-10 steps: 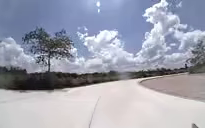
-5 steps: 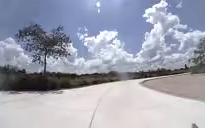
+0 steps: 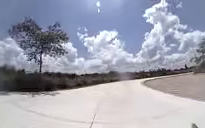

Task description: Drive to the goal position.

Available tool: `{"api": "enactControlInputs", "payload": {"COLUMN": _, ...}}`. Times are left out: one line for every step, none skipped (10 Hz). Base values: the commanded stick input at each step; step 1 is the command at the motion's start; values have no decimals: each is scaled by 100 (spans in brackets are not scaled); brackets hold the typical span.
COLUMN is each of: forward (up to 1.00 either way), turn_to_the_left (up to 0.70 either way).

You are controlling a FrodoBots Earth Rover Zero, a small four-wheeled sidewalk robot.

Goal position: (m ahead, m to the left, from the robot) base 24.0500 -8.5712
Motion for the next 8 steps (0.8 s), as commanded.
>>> {"api": "enactControlInputs", "payload": {"forward": 85, "turn_to_the_left": -1}}
{"api": "enactControlInputs", "payload": {"forward": 85, "turn_to_the_left": -1}}
{"api": "enactControlInputs", "payload": {"forward": 85, "turn_to_the_left": -1}}
{"api": "enactControlInputs", "payload": {"forward": 85, "turn_to_the_left": -1}}
{"api": "enactControlInputs", "payload": {"forward": 85, "turn_to_the_left": -1}}
{"api": "enactControlInputs", "payload": {"forward": 85, "turn_to_the_left": -1}}
{"api": "enactControlInputs", "payload": {"forward": 85, "turn_to_the_left": -1}}
{"api": "enactControlInputs", "payload": {"forward": 85, "turn_to_the_left": -1}}
